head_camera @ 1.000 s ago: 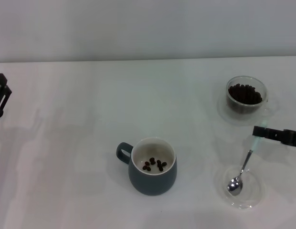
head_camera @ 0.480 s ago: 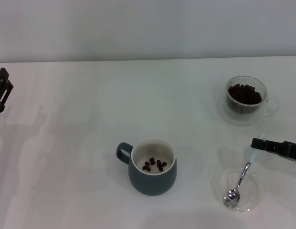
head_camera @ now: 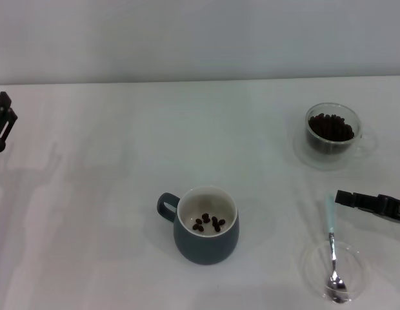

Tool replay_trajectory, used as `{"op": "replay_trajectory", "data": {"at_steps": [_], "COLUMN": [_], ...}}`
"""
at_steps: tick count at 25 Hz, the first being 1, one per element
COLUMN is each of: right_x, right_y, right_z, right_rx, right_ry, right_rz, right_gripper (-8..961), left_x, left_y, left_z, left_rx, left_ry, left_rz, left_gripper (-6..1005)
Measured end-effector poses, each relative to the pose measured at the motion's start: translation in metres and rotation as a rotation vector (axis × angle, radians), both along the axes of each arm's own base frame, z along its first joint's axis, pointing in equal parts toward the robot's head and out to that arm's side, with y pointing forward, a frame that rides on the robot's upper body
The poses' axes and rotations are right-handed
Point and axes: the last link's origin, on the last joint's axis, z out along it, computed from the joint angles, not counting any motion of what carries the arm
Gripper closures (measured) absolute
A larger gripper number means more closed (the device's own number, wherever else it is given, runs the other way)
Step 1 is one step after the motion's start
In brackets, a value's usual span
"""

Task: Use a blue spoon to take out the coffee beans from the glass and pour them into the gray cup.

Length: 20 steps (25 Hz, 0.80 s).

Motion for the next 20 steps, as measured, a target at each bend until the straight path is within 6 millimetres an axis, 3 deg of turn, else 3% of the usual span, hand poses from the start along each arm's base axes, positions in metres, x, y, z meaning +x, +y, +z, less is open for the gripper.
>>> {"op": "replay_trajectory", "data": {"at_steps": [3,5,10,14,20], "right_x": [0.000,-0.001,-0.001,-0.003,-0.010], "right_y": [0.001,0.002,0.003,0.006,0.004], "right_z": [0.000,0.001,0.004,0.025,0.072], "right_rx": [0.001,0.001,0.020,0.136,0.529], "right_ry": [-0.003,-0.003,0.001,0.043,0.077], "right_rz": [0.003,0.006,0.012,0.038,0.166], "right_gripper": [776,677,680,670,649], "left_x": [-0.001,-0.001,-0.001,-0.002,-0.002], "left_y": [-0.001,-0.001,-0.002,-0.002,-0.002], "left_z": [0.000,0.000,0.000,0.000,0.001], "left_rx": [0.000,0.001,0.002,0.004,0.007], "left_ry": [0.000,-0.001,-0.002,-0.003,-0.005], "left_rz": [0.002,0.002,0.002,0.005,0.010], "left_gripper": [116,116,116,116,116]}}
